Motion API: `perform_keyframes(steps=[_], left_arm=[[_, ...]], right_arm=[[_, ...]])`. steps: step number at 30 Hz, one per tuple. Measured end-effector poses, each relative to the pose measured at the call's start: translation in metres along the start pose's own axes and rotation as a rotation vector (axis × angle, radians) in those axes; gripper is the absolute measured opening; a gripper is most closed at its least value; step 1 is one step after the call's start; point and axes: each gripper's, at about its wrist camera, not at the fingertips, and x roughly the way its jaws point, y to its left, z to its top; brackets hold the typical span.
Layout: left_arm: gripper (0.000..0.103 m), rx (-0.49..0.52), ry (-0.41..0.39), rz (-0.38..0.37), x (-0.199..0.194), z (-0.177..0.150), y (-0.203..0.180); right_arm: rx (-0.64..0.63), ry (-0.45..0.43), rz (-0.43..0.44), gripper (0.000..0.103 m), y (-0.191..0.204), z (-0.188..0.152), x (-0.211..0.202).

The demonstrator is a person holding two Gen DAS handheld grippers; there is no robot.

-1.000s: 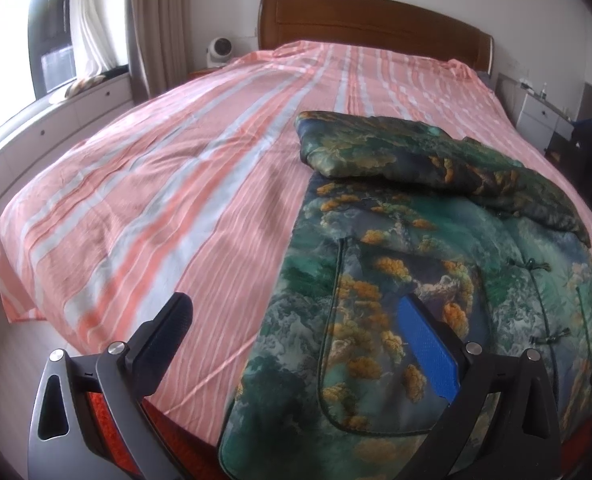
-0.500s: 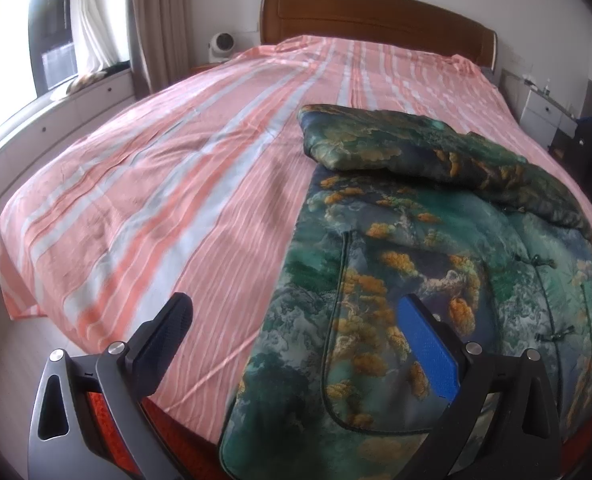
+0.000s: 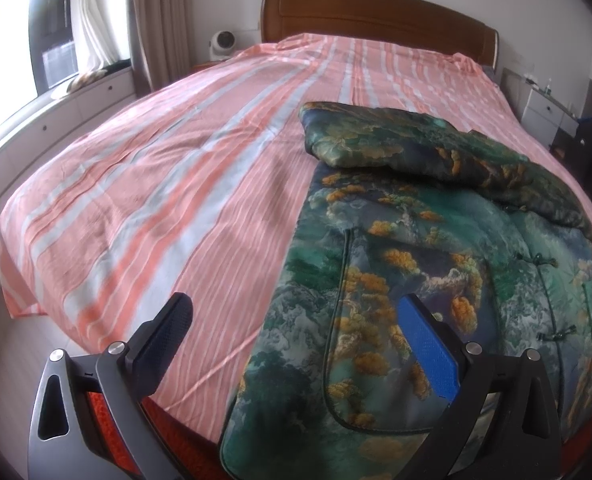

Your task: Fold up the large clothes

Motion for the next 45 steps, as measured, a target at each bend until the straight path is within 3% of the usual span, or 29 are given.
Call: perform_keyframes(steps=[30, 34, 37, 40, 43, 45], left_arm=[[0.102, 0.005, 0.015, 0.002, 0.004, -0.003, -0.001], [0.102, 0.025, 0.049, -0.001, 0.004, -0.001, 0.004], [0.102, 0.016, 0.129, -0.079, 0.006, 0.000, 0.023], [0.102, 0.007, 0.252, -0.175, 0.020, -0.009, 0.039], [0.102, 0.017, 0.367, -0.229, 0.037, -0.024, 0.042], [0.102, 0.052, 0.414, -0.231, 0.046, -0.033, 0.035]], right_arm=[[-0.001, 0.002, 0.001, 0.098, 0.001, 0.000, 0.001], [0.019, -0.002, 0.012, 0.098, -0.003, -0.001, 0.000], [0.134, -0.031, 0.021, 0.098, -0.037, 0.006, -0.013], [0.285, -0.030, -0.044, 0.098, -0.100, 0.010, -0.028], [0.398, 0.093, -0.060, 0.098, -0.161, 0.001, -0.024], [0.450, 0.226, 0.005, 0.098, -0.189, -0.013, -0.013]])
